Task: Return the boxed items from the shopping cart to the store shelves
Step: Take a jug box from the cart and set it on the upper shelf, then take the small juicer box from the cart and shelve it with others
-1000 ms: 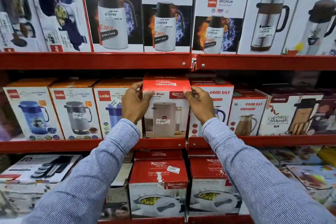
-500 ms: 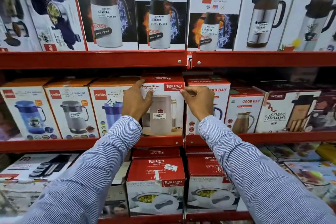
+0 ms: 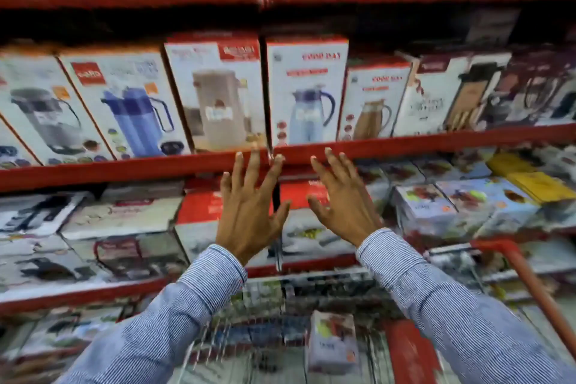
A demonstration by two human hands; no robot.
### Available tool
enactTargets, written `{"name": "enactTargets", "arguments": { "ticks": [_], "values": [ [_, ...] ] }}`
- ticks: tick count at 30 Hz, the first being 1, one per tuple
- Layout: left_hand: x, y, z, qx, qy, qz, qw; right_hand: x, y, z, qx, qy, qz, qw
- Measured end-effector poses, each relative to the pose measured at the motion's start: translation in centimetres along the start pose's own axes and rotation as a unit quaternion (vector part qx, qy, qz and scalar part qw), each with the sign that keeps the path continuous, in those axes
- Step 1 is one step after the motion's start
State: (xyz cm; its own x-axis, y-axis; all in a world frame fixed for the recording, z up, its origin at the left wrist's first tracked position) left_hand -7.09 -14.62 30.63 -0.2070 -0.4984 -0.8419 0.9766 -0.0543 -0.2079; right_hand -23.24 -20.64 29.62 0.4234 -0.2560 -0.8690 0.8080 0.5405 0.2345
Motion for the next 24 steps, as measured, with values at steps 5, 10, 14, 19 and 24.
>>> {"name": "enactTargets", "arguments": {
  "ticks": [5,10,14,19,24],
  "values": [
    [11.2,-3.3,-9.7,0.0,0.18,-0.031,0.983,7.3,-7.9,-11.1,0.096,0.115,0.014,0.989],
    [20.8,-4.6,-18.4,-0.071,0.364,-0.064,0.926,16.0,-13.6,-21.5,0.205,0.237,0.087,0.946],
    [27.2,-5.2,-24.1,-0.131,0.463,-0.062,0.875,22.8,-15.9,-27.8,0.294,0.287,0.172,0.895],
    [33.8,-4.7,-28.1,-0.246,0.519,-0.119,0.81,29.9,-16.7,-32.6,0.423,0.395,0.276,0.767],
    [35.2,-4.5,-28.1,-0.415,0.461,-0.256,0.742,32.8,-17.2,-33.4,0.465,0.361,0.348,0.73]
  ]
}}
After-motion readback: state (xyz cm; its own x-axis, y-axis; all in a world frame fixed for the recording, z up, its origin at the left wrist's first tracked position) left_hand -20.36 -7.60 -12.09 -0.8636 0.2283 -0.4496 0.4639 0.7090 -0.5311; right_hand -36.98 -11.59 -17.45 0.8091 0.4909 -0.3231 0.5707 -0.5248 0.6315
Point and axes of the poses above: each hand's wrist, its own z-axis towards the middle knuckle, its own x-axis out of the palm, y = z × x, the point moved 7 cm from there along z, towards the middle knuckle, and after that the axes turned 3 degrees about -x, right-handed, at the moved point
